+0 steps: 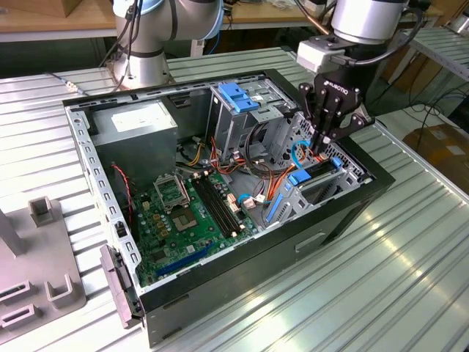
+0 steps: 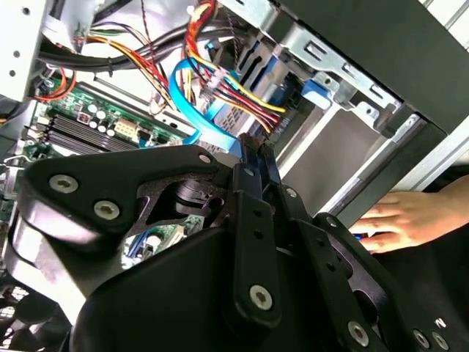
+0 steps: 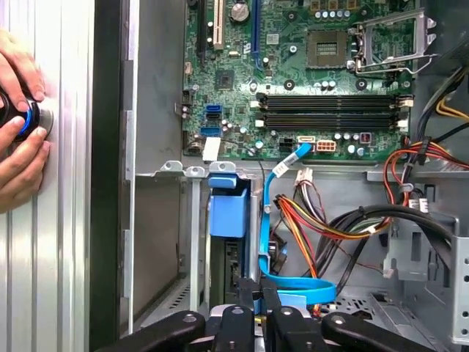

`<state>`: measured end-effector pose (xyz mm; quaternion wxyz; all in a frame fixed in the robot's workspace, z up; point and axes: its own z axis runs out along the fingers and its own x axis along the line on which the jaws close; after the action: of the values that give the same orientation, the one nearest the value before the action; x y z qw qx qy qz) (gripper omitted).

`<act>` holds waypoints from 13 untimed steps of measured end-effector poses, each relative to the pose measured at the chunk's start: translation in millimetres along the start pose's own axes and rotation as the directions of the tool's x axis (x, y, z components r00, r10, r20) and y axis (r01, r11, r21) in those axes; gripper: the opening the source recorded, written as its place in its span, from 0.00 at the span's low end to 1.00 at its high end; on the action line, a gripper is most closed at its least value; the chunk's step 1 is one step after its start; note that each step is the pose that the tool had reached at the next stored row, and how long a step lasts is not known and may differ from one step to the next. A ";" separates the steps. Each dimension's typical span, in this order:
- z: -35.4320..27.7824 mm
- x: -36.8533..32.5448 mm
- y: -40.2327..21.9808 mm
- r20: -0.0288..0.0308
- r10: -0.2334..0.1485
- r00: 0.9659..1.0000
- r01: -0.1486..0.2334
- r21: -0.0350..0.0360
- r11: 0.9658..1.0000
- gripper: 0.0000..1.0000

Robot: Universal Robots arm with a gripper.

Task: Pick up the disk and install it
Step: 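Insert the second disk wire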

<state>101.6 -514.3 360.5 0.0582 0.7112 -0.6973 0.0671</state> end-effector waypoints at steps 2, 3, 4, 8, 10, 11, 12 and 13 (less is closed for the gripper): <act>1.5 3.3 1.4 0.002 0.001 1.000 -0.001 0.004 1.000 0.16; 2.7 5.7 2.6 0.004 0.001 1.000 -0.001 0.008 1.000 0.16; 3.8 7.4 4.0 0.006 0.002 1.000 -0.002 0.013 1.000 0.16; 6.3 10.5 7.6 0.011 0.003 1.000 -0.003 0.029 1.000 0.16; 7.3 11.2 9.1 0.012 0.004 1.000 -0.004 0.043 0.999 0.16; 8.3 12.3 9.7 0.014 0.005 1.000 -0.006 0.050 0.999 0.16; 9.1 12.7 10.0 0.016 0.005 1.000 -0.006 0.052 0.999 0.16; 9.5 13.0 10.2 0.017 0.005 1.000 -0.006 0.052 0.999 0.16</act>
<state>91.8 -529.0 353.3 0.0337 0.7110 -0.6979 0.0796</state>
